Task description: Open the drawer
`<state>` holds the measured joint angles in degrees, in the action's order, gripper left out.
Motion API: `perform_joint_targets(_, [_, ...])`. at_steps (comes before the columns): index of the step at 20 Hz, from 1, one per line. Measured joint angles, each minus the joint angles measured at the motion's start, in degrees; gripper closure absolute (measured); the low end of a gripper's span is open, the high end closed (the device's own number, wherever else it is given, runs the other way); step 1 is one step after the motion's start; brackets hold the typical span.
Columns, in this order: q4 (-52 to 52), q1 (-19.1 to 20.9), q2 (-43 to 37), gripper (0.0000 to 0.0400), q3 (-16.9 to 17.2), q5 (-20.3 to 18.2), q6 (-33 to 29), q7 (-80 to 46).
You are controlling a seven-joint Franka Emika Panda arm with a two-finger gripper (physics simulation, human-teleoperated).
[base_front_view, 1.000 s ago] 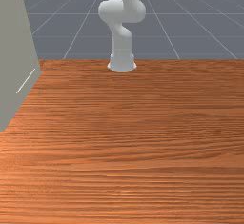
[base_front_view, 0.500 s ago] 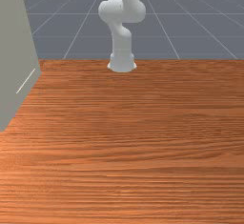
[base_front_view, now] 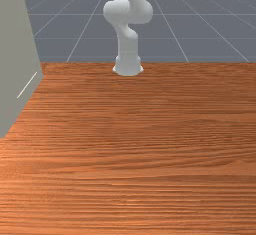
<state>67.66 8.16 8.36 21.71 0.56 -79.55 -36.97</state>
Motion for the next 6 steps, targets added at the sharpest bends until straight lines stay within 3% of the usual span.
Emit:
perform_joint_targets(3, [4.54, -1.79, -3.76, 0.0, -2.95, -0.29, -0.55, -3.21])
perform_joint_targets(6, [7.3, -5.19, -6.16, 0.0, -8.7, -1.28, -0.18, -8.03])
